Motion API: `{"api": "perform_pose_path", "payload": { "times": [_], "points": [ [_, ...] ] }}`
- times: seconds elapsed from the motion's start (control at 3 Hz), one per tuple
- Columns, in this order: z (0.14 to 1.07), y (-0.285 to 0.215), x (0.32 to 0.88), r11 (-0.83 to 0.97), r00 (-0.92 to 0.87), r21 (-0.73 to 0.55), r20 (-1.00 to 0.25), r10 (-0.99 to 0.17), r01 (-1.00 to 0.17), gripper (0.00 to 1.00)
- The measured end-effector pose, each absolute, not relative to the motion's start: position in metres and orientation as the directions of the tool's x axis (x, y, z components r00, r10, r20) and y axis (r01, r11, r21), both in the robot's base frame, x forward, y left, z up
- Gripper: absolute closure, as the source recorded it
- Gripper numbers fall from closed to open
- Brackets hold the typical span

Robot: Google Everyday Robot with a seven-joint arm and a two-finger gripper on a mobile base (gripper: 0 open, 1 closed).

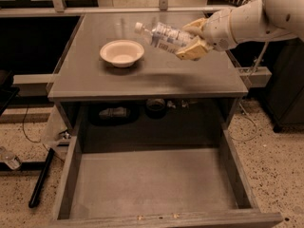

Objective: Place blue plastic bottle into top drawer

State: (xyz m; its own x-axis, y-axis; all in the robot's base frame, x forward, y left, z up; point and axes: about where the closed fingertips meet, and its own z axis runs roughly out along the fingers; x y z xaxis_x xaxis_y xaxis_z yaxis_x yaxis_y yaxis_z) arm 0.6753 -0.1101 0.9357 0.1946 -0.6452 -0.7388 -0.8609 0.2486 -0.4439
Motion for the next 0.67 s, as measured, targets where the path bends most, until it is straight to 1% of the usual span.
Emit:
{"api": "perform_pose_path", "payload": {
  "times": [0.33, 0.67],
  "points": [
    [0.927, -0.115, 0.699, 0.293, 0.123, -0.392, -0.755, -0.644, -0.872, 1.00],
    [0.918, -0.130, 0.713, 0.390, -0.012, -0.346, -0.735, -0.678, -0.853, 1.00]
  ]
}}
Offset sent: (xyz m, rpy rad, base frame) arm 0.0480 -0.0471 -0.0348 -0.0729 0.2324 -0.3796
